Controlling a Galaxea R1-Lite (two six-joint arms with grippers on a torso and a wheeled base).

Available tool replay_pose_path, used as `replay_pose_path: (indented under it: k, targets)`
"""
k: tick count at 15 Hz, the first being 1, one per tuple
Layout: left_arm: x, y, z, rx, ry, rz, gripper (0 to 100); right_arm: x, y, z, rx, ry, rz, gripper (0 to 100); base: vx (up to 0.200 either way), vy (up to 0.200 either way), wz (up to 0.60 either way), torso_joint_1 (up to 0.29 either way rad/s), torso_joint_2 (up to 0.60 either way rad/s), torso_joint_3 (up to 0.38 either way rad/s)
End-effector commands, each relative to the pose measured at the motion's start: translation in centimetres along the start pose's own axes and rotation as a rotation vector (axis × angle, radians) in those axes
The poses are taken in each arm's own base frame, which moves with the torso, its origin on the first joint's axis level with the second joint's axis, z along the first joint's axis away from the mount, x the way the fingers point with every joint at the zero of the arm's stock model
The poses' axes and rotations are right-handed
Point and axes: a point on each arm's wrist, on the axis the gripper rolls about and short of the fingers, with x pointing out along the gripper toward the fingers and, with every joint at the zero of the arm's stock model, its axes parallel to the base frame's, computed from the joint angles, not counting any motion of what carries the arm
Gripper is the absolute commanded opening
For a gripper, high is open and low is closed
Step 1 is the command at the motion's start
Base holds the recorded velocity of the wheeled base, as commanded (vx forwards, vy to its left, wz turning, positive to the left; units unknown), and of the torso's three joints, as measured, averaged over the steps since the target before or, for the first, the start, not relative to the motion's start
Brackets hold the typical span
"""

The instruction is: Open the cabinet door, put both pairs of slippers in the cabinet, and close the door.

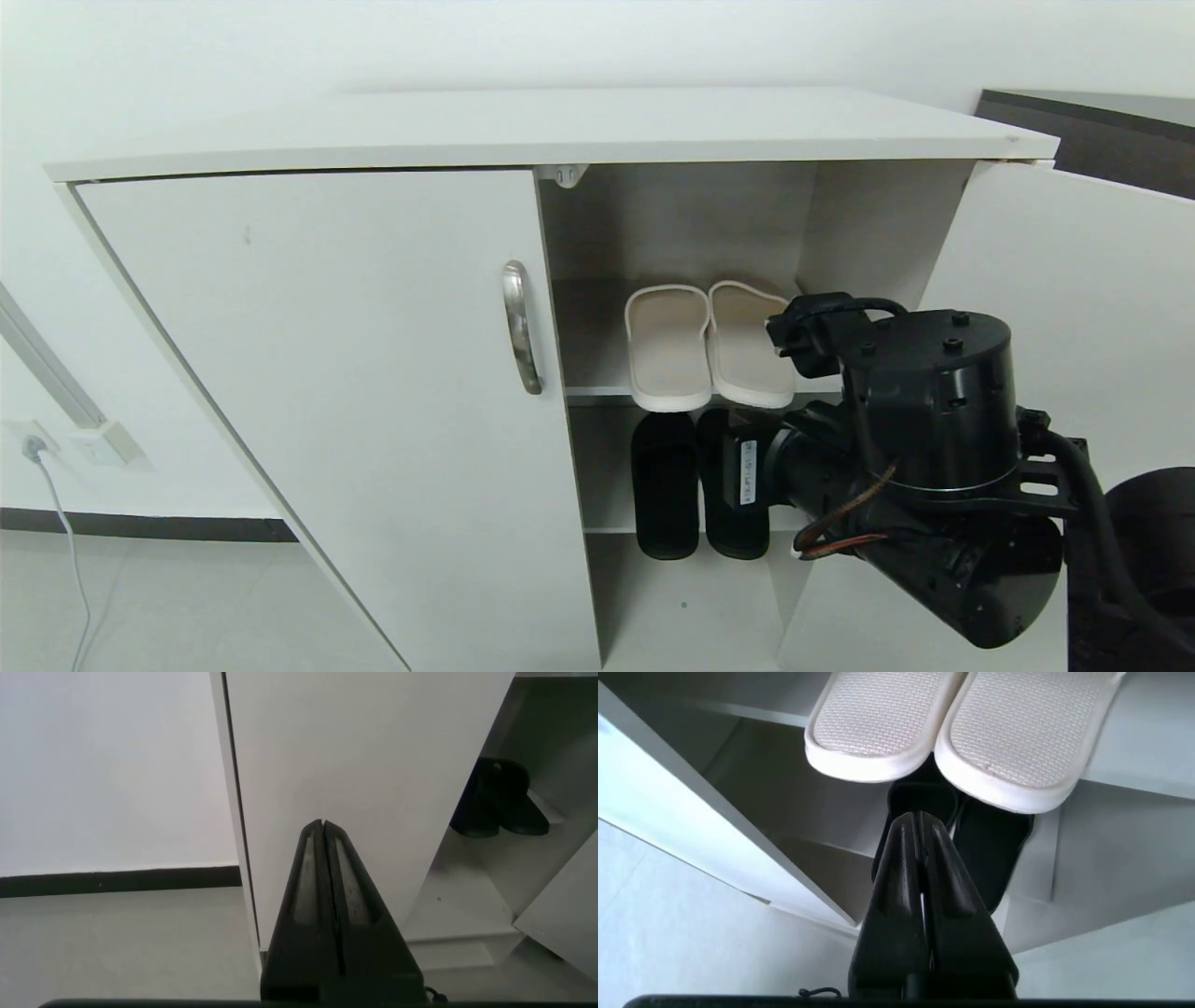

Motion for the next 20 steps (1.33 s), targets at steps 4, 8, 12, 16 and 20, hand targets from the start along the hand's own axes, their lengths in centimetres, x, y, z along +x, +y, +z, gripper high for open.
replay_pose_path:
  k: [4,8,12,16,20]
  targets:
    - [0.01,0.0,0.0,0.0,0.002,0.0,0,0.07,0.24,-0.29,-0.005,0.007,0.002,0,0.0,0.0,0.0,0.0,0.0,0.0]
    - [0.01,0.0,0.0,0.0,0.002,-0.001,0,0.13,0.34,-0.5,-0.009,0.012,0.003,0,-0.05,0.0,0.0,0.001,0.0,-0.001]
    - [0.01,-0.01,0.0,0.001,0.002,-0.004,0,0.14,0.37,-0.61,-0.012,0.016,0.004,0,-0.2,0.0,0.0,0.005,0.0,0.001]
    - [0.01,-0.01,0.0,0.001,0.002,-0.004,0,0.29,0.41,-0.81,-0.016,0.022,0.001,0,-0.2,0.0,0.0,-0.001,0.0,0.001]
    - [0.01,-0.01,0.0,0.003,0.002,-0.004,0,0.19,0.41,-1.0,-0.021,0.027,0.002,0,-0.2,0.0,0.0,-0.002,0.0,0.001]
